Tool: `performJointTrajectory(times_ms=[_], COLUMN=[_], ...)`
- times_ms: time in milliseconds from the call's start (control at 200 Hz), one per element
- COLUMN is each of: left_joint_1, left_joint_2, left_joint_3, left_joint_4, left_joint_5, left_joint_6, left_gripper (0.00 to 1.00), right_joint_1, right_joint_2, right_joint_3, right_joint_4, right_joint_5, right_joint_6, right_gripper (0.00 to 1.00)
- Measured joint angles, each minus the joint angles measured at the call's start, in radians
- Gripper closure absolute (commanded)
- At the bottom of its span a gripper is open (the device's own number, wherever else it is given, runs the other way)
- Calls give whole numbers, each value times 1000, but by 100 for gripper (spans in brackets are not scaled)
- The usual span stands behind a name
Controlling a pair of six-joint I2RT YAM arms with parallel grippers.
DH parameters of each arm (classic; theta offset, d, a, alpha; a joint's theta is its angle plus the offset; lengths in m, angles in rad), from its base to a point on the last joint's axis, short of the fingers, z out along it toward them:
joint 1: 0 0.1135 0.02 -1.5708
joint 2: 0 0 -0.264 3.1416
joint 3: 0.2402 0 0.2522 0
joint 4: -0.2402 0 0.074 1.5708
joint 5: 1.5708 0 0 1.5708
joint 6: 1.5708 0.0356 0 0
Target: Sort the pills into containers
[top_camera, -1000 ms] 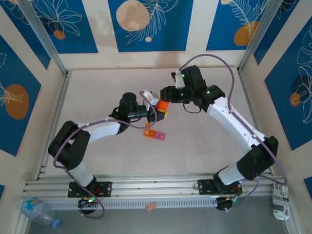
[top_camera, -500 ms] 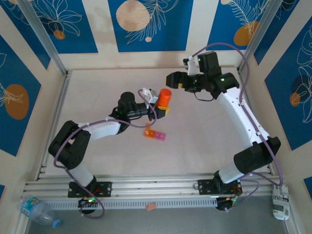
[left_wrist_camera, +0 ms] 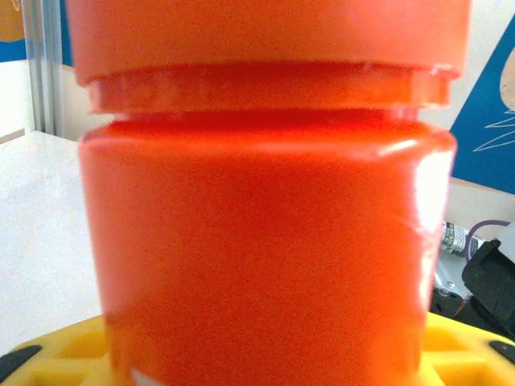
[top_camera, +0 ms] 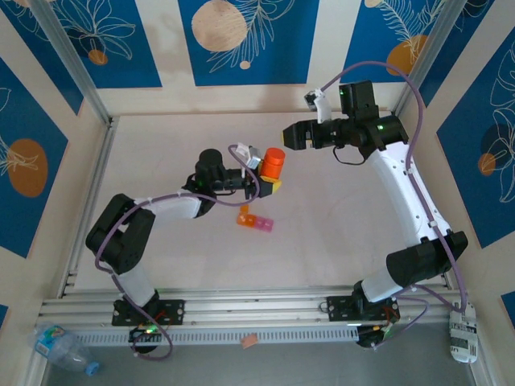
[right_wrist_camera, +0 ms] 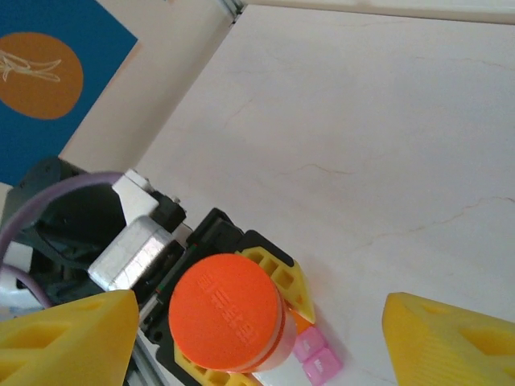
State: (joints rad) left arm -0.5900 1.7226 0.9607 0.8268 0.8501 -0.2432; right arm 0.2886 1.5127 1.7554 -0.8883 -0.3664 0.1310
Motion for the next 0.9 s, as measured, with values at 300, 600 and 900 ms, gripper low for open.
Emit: performJointTrajectory(times_ms=[300,600,900], left_joint_1=[1,1,1], left_joint_2=[4,10,10], left_joint_3=[16,22,32], left_joint_4=[1,0,0], left_joint_5=[46,67,74], left_joint_6=[-32,-47,-48], left_gripper=[100,100,100], right_joint_1=[41,100,111], right_joint_2=[1,48,63], right_joint_3=[-4,-3,-3], right_joint_4=[-28,-55,-75], right_joint_5=[-8,4,11], right_joint_6=[-95,-131,-153], right_gripper=[17,18,46])
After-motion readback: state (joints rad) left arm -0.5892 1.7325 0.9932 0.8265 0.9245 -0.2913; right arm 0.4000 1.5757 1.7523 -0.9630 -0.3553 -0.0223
